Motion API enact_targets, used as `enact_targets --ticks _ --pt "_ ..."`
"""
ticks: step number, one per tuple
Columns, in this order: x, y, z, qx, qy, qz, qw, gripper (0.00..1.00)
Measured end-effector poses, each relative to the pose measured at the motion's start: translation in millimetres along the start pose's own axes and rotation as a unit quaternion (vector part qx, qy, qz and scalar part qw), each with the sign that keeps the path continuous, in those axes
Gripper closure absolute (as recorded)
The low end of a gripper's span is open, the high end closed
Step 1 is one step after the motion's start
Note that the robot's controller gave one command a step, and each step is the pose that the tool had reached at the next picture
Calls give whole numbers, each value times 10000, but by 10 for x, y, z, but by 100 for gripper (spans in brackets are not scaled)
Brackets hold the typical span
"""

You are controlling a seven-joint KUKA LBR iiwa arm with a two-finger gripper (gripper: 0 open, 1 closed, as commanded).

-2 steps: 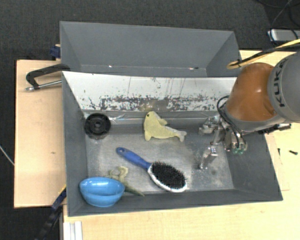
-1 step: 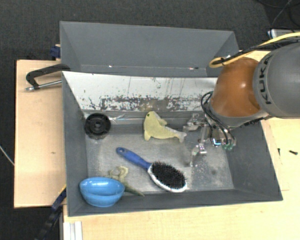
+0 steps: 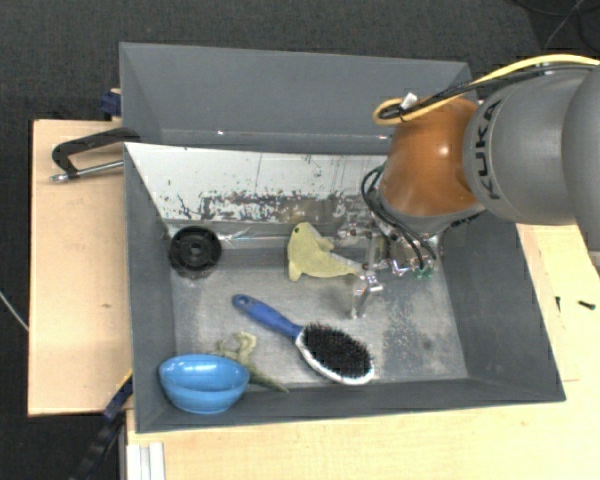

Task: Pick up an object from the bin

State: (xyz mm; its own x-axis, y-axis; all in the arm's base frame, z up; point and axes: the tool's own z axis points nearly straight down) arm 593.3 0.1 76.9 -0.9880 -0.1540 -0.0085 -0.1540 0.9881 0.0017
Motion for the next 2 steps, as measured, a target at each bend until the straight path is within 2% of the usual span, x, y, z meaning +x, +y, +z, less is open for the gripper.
enact_targets --ticks 1,2 --pt "5 -21 -5 8 4 13 10000 100" --pt "225 133 -1607 14 -31 -204 9998 100"
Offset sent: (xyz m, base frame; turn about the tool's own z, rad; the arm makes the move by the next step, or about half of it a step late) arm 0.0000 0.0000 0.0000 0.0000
